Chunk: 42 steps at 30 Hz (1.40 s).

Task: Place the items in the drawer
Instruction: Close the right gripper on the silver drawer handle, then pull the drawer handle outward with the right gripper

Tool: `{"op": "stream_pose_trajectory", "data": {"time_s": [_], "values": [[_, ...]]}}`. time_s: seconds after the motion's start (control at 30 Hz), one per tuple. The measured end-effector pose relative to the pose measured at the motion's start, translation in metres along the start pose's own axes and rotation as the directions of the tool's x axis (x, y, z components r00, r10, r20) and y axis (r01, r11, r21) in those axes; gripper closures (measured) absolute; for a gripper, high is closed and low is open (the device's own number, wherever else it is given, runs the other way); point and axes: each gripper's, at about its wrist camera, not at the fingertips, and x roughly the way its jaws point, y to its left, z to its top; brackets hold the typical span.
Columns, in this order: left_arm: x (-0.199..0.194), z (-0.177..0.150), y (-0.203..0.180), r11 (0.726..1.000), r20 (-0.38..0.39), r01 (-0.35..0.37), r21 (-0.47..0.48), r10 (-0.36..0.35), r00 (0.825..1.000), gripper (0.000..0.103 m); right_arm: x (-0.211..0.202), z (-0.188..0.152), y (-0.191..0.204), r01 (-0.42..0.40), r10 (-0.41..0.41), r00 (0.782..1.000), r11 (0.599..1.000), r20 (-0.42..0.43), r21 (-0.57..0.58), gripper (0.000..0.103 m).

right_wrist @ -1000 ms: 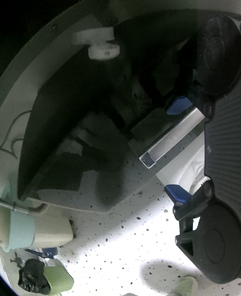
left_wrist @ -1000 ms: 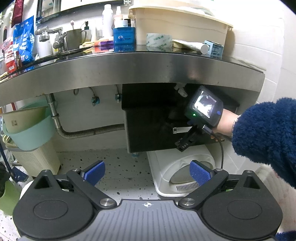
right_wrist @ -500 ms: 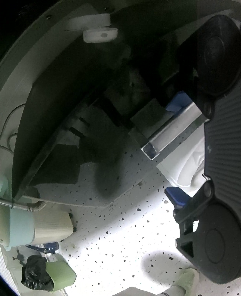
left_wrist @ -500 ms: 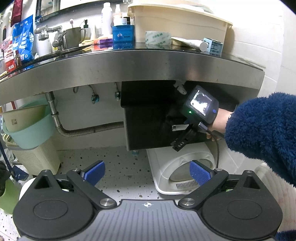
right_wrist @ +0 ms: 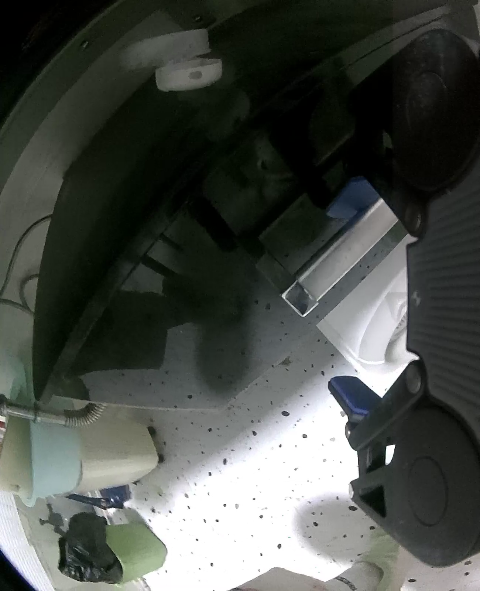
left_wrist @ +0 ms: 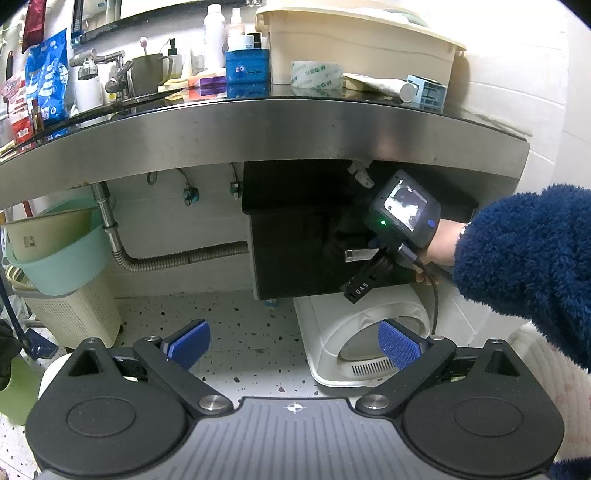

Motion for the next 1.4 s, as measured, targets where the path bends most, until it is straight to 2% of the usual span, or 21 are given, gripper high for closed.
{"op": "stream_pose_trajectory", "data": {"time_s": [0.73,0.97,1.3,1.4], "values": [[-0.001,0.001,0.001,1.000,0.002,0.006,-0.002,-0.006,1.000,0.004,-0.023,-0.024,0.018,0.001,-0.002,0.999,1.000,0.032,0.029,0.009],[-0.002,0.001,0.000,1.000,0.004,0.015,-0.009,-0.015,1.000,0.004,-0.039,-0.044,0.040,-0.016,0.015,0.999,1.000,0.049,0.012,0.006],[-0.001,0.001,0.001,0.999,-0.002,0.028,-0.019,-0.028,1.000,0.004,-0.063,-0.064,0.051,-0.053,0.047,0.995,0.996,0.091,0.070,0.009],[-0.001,0.000,0.003,0.999,-0.004,0.034,-0.024,-0.034,0.999,0.004,-0.071,-0.064,0.043,-0.056,0.041,0.994,0.988,0.105,0.144,0.010]]}}
